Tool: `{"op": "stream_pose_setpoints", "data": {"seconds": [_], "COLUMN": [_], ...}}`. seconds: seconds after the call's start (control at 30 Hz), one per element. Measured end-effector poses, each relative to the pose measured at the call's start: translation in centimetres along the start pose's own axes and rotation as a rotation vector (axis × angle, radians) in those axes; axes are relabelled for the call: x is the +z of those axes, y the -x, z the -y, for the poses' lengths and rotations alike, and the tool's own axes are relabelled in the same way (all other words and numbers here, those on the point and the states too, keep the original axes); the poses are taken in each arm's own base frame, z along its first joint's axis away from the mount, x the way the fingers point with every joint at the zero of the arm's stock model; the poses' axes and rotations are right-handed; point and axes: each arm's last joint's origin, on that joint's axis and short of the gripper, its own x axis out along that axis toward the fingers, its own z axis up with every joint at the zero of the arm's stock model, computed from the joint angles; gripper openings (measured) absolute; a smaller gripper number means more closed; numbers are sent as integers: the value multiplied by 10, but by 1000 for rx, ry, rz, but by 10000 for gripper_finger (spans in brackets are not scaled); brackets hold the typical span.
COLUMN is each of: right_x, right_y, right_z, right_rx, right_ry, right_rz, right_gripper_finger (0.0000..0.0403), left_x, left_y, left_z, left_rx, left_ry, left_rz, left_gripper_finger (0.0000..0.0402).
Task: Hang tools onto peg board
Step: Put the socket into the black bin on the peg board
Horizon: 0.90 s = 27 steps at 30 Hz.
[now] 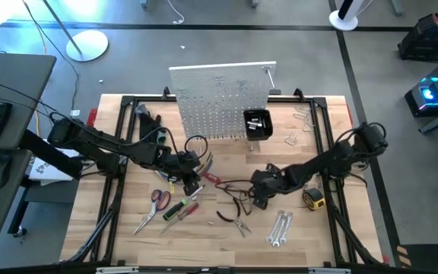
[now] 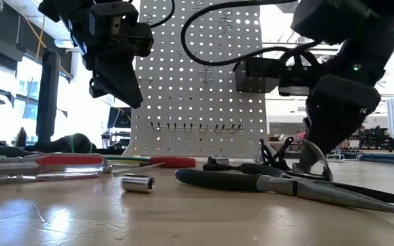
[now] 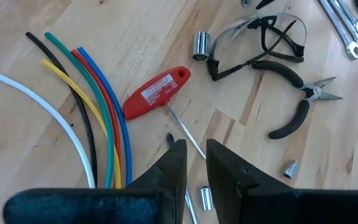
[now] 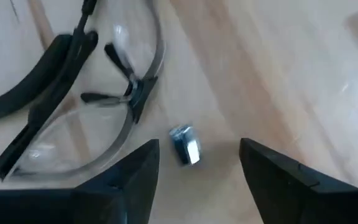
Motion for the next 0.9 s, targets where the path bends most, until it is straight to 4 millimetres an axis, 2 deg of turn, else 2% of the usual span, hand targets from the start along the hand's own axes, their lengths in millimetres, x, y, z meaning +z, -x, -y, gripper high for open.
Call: {"op": "stream_pose_setpoints", "data": {"seconds": [0.17,0.33,0.47,0.67,0.83,0.9], "right_x": [-1,2,10,16,18,18], "right_y": [1,-1,-2,-4,-4,-4], "right_z": [1,5,8,15,17,18], "right_rx": [36,46,13,40,37,34], "right_ry": [118,162,105,48,23,-8], "right_rz": [-40,-46,22,6,5,3], "right_gripper_finger": [187,123,81,67,11,7], "left_x": [0,0,-1,-13,-25,-31], "left_y": [0,0,0,1,3,4], "left_z": [0,0,0,7,16,20], "left_rx": [3,12,12,13,1,-23], "left_ry": [0,-2,-9,-58,-105,-134], "left_rz": [2,9,0,-63,-113,-158], "left_gripper_finger": [54,54,54,54,54,54]}}
